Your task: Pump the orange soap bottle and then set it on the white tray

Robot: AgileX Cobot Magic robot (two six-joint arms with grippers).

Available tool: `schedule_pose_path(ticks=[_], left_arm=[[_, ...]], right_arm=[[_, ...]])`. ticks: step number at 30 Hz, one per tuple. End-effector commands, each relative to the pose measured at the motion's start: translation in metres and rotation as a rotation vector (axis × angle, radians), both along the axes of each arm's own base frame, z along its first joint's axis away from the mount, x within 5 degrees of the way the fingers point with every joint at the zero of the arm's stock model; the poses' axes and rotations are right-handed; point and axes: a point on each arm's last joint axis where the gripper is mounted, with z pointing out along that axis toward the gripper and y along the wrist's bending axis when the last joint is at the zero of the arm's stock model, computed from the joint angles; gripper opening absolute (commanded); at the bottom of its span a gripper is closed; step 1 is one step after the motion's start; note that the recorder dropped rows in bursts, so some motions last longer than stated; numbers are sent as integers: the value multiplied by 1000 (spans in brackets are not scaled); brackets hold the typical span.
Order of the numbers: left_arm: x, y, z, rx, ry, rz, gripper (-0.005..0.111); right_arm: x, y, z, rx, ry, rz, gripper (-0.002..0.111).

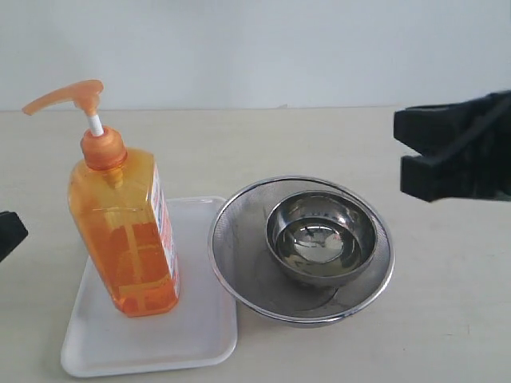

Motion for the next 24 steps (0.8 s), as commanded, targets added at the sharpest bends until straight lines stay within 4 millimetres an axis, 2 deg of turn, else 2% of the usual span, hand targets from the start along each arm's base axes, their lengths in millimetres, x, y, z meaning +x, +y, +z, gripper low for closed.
schedule_pose_path(ticks=[1,6,24], left_arm=[[-5,-4,-5,-9,16,-57,5],[-6,-5,-6,-15,29,-73,5],[-6,-5,-6,-11,31,-69,5]], right_arm=[[-14,-14,-13,-13,19,-29,2],[-21,-20,-22,-25,29,-43,2],[-21,-21,-23,-30,34,-48,2]])
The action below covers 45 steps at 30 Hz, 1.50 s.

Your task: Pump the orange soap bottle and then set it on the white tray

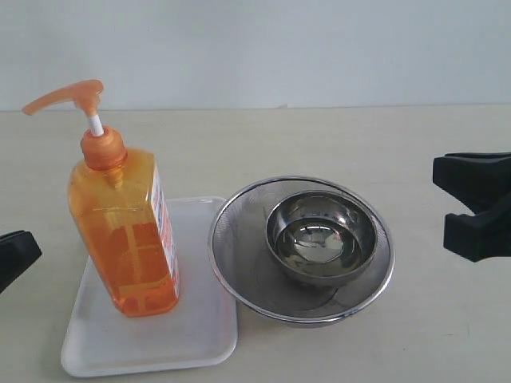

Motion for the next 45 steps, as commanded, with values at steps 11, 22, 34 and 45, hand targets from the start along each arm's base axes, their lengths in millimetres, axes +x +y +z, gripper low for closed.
schedule_pose_path(ticks=[11,22,34,45], left_arm=[[-2,0,1,61,-60,-19,5],[-25,21,10,30,-253,128,5],[-40,32,14,77,-391,213,5],[-40,32,15,45,-379,214,5]], right_arm=[[-1,0,-1,0,-1,3,2],[-1,0,-1,0,-1,3,2],[-1,0,-1,2,-3,5,2],[-1,0,-1,1,-5,6,2]])
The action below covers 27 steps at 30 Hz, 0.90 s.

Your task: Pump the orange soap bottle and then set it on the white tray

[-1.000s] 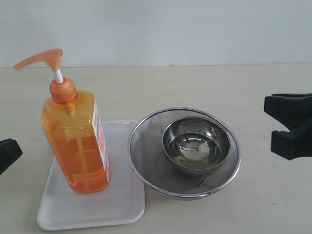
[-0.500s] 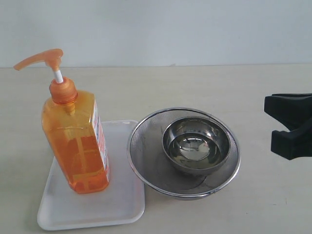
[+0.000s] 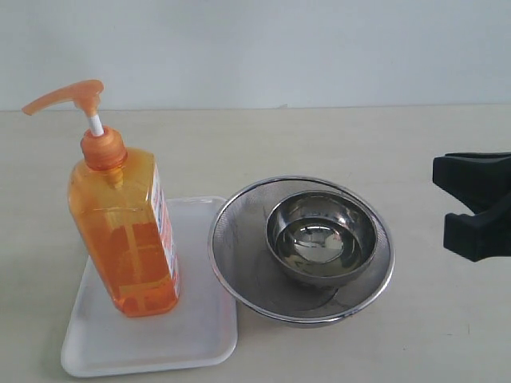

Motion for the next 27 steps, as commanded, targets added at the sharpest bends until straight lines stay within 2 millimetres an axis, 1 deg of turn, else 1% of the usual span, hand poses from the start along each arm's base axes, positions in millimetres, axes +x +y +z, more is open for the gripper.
schedule_pose_path(ticks=[1,5,9,13,16,21,24,27], left_arm=[[0,1,-1,-42,20,1,5],[0,0,0,-149,52,-30,5],[-3,-4,4,-260,53,-103,5],[-9,-10,11,-276,-23,-207,5],[-11,-12,15,-291,-59,-240,5],[-10,-8,19,-296,-110,-195,5],[-8,-2,20,-276,-146,-117,5],[-4,4,17,-251,-126,-23,5]], right_arm=[[-1,0,-1,1,-5,6,2],[-1,0,-1,1,-5,6,2],[-1,0,-1,1,-5,6,2],[-1,0,-1,1,-5,6,2],[-1,0,-1,1,-5,6,2],[-1,0,-1,1,-5,6,2],[-1,0,-1,1,-5,6,2],[-1,0,-1,1,-5,6,2]])
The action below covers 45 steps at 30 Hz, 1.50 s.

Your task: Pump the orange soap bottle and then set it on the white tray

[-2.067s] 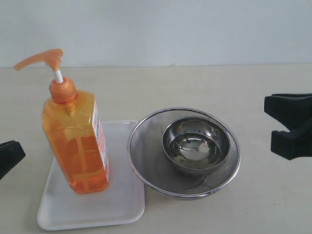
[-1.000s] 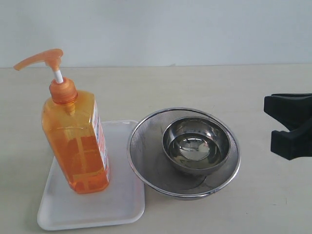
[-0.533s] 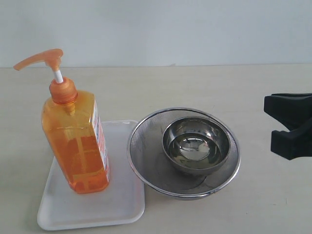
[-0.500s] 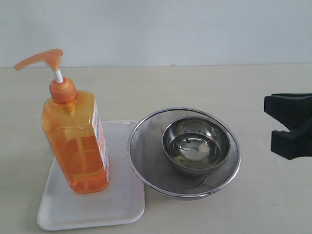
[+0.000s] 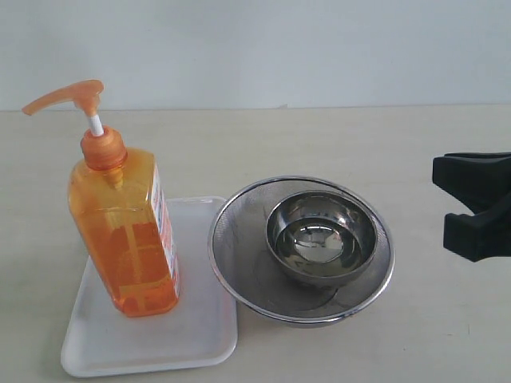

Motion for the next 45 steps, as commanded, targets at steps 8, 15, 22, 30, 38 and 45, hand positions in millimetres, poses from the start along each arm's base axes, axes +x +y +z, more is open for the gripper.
schedule_pose_path(ticks=[8,15,22,30,38,45], left_arm=[[12,11,-27,299,205,228,5],[13,12,-44,455,347,236,5],[11,13,-58,565,472,213,5],[11,15,-59,575,477,249,5],[12,22,-59,526,528,367,5],[12,22,-59,524,528,374,5]], right_arm=[[-1,0,-1,1,-5,6,2],[-1,0,-1,-2,-2,3,2],[-1,0,-1,-2,-2,3,2],[-1,0,-1,-2,-2,3,2],[-1,0,-1,-2,-2,3,2],[-1,0,-1,-2,-2,3,2]])
